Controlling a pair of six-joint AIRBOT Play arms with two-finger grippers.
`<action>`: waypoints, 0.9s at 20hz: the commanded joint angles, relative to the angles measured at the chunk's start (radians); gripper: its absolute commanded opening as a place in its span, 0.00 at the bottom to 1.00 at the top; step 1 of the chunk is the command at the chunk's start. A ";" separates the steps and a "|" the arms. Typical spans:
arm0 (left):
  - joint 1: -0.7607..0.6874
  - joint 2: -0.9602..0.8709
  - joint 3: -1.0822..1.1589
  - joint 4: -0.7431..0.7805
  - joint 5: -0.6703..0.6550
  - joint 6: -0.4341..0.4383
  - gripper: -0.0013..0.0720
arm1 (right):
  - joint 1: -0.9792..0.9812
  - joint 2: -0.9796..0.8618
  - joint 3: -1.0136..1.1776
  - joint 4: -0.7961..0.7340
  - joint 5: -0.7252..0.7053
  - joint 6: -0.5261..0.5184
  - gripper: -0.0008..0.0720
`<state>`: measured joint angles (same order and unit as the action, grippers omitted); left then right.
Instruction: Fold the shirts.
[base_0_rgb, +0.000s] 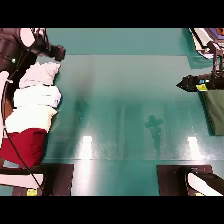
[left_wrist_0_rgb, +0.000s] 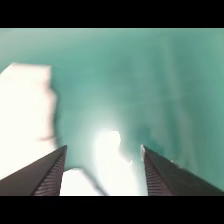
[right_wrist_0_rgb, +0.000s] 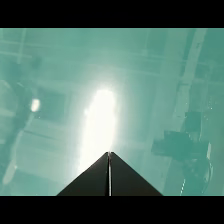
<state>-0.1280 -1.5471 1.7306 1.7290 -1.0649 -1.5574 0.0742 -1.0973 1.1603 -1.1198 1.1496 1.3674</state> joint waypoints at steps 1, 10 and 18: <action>0.150 -0.108 -0.058 0.007 0.047 -0.068 0.77 | 0.001 0.000 0.000 0.003 0.005 0.001 0.04; 0.314 -0.309 -0.058 -0.113 0.132 -0.066 0.54 | 0.001 0.000 0.000 0.003 0.005 0.001 0.04; 0.314 -0.249 0.093 -0.144 -0.007 -0.066 0.05 | 0.001 0.001 0.035 0.003 0.007 0.001 0.04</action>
<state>0.1833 -1.8305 1.7588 1.6127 -1.0111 -1.6249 0.0742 -1.0973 1.1725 -1.1179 1.1538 1.3678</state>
